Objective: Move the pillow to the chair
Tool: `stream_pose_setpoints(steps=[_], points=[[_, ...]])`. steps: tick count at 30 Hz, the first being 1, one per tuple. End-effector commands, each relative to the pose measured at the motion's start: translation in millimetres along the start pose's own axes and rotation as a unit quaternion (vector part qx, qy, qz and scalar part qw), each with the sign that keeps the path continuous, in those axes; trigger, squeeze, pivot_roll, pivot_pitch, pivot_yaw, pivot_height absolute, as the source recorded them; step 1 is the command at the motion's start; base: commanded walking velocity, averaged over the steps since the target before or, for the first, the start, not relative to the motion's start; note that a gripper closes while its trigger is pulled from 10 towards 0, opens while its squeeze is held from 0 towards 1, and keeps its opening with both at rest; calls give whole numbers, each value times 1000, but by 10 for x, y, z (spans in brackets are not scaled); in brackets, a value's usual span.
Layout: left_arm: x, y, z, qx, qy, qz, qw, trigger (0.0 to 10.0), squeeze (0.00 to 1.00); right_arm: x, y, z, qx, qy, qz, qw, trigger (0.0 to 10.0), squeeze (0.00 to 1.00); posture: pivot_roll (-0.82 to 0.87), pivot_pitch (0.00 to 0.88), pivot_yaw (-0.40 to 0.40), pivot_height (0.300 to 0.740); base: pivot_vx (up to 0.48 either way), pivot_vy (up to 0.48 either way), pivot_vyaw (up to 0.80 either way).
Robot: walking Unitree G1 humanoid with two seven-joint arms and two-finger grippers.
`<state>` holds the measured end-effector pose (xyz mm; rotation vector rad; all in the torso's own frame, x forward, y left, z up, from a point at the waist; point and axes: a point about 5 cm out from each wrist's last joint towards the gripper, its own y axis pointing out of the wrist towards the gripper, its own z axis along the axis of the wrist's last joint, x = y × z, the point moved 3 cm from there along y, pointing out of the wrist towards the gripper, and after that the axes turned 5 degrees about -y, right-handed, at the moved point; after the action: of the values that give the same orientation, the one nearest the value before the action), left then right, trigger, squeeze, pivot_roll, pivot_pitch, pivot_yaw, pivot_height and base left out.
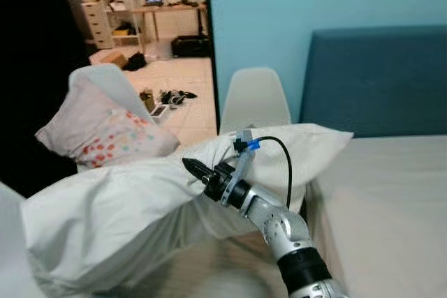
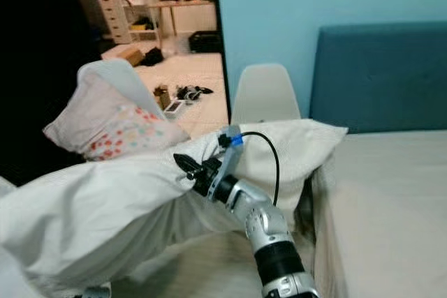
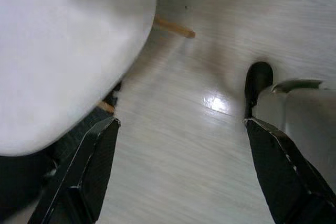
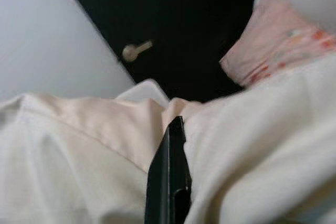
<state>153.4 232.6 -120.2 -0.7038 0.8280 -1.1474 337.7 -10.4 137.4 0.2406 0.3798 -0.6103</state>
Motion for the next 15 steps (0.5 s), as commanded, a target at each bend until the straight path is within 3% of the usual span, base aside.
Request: stream_pose_setpoints(steps=[1, 15], points=[[-25, 6, 17, 0, 2, 3, 1000, 10000, 0, -165, 106, 191, 44, -14, 36, 998, 10000, 0, -51, 0, 32, 740, 0, 0, 794], [-16, 7, 28, 2, 1, 1, 1000, 10000, 0, -174, 109, 197, 43, -15, 39, 998, 10000, 0, -48, 0, 28, 740, 0, 0, 793]])
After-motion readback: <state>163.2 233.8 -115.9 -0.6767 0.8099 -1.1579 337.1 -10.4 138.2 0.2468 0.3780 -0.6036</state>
